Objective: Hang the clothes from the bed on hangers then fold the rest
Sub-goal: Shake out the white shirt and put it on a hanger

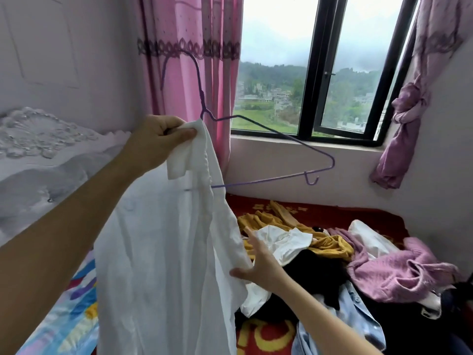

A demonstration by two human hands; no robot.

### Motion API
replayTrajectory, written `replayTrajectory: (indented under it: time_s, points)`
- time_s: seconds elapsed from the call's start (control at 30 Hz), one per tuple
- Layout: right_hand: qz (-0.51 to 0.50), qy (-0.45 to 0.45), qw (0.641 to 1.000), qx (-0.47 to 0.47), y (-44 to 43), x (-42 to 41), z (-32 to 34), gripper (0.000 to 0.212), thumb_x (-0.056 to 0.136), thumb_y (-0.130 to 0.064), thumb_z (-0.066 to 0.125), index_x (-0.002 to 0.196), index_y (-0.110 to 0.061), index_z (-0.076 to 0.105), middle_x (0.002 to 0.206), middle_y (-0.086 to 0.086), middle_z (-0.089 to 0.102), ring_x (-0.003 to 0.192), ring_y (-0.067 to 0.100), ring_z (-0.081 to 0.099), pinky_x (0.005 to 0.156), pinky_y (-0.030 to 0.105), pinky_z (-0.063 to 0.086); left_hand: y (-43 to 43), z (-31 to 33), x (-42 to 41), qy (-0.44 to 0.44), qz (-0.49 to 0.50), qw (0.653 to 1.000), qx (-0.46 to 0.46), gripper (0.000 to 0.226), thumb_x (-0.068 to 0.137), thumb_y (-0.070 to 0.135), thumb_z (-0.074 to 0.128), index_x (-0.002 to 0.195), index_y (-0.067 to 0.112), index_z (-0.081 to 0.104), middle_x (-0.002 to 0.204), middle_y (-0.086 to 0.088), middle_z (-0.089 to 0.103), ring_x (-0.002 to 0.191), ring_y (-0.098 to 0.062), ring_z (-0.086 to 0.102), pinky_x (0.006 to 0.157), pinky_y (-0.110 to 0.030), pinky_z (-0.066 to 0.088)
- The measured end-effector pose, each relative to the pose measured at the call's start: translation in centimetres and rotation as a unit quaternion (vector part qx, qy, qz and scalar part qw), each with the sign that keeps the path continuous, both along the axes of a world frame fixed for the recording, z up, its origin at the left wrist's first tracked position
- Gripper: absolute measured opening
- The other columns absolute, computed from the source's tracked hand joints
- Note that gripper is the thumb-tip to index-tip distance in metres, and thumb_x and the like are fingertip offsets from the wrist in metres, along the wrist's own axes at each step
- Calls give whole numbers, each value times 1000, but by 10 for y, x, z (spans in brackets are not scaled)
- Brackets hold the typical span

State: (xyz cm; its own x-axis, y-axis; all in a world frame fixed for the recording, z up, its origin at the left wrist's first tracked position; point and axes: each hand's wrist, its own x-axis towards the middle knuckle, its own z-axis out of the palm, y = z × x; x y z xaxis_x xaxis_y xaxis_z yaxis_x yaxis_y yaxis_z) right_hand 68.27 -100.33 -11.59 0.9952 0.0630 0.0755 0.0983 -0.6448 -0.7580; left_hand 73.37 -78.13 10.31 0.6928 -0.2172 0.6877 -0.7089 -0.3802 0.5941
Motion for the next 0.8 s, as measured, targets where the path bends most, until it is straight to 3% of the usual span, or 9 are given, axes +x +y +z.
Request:
replayTrajectory:
  time_s: [0.07,0.1,0.13,0.17,0.23,0.37,0.47,0.6,0.8]
  points:
    - [-45,-48,997,27,6,5,-9,57,79,-21,74,130,-17,49,115,-6,51,107,14,52,93,33,45,8,-1,-1,2,-3,999,-36,23,90,17,62,71,30,64,58,14,57,52,5,47,52,-10,38]
    - [-80,-75,993,53,5,8,-11,19,82,-14,68,100,-16,63,91,-5,56,85,15,54,76,35,46,11,-2,-2,3,-8,999,-49,23,89,17,62,71,31,65,57,14,58,52,5,47,52,-9,39]
    - [-113,-86,986,87,3,10,-7,14,85,-9,63,72,-13,60,69,2,52,69,18,49,65,35,41,17,-2,-3,3,-12,998,-63,24,89,16,61,71,31,65,56,16,58,52,5,48,51,-8,39]
    - [-148,-77,976,139,-2,14,-4,26,87,-7,60,61,-5,56,60,12,47,63,20,44,62,35,37,22,-3,-4,4,-15,997,-73,24,89,15,61,72,31,66,55,18,59,51,6,49,50,-7,39]
    - [-180,-42,939,291,-14,16,12,22,90,-8,58,72,5,61,66,17,51,65,23,48,63,34,42,35,-4,-5,8,-13,997,-80,26,90,15,61,70,32,68,55,20,60,52,6,49,50,-7,39]
    - [-169,-55,881,440,-51,20,65,14,91,-8,56,78,-12,60,63,3,58,53,16,54,48,21,45,59,-9,-7,16,-18,999,-32,38,90,17,61,65,44,70,55,23,60,51,8,52,50,-4,38]
    - [-147,-106,889,421,-76,19,111,11,91,-8,56,81,-7,61,62,12,60,51,20,52,50,26,45,70,-20,-4,7,32,999,19,37,87,16,64,58,38,66,51,24,57,47,9,49,46,-2,34]
    - [-141,-115,922,343,-92,16,158,14,90,-14,61,78,-7,63,58,2,67,49,13,61,50,23,53,71,-35,2,5,62,998,26,28,86,14,65,72,38,63,54,27,59,51,11,50,50,-1,35]
    - [-189,-189,935,232,-79,14,206,17,89,-13,62,74,-6,61,61,4,50,55,15,44,54,28,35,53,-36,15,-4,62,998,29,17,85,16,66,83,33,67,60,34,61,58,17,54,55,2,37]
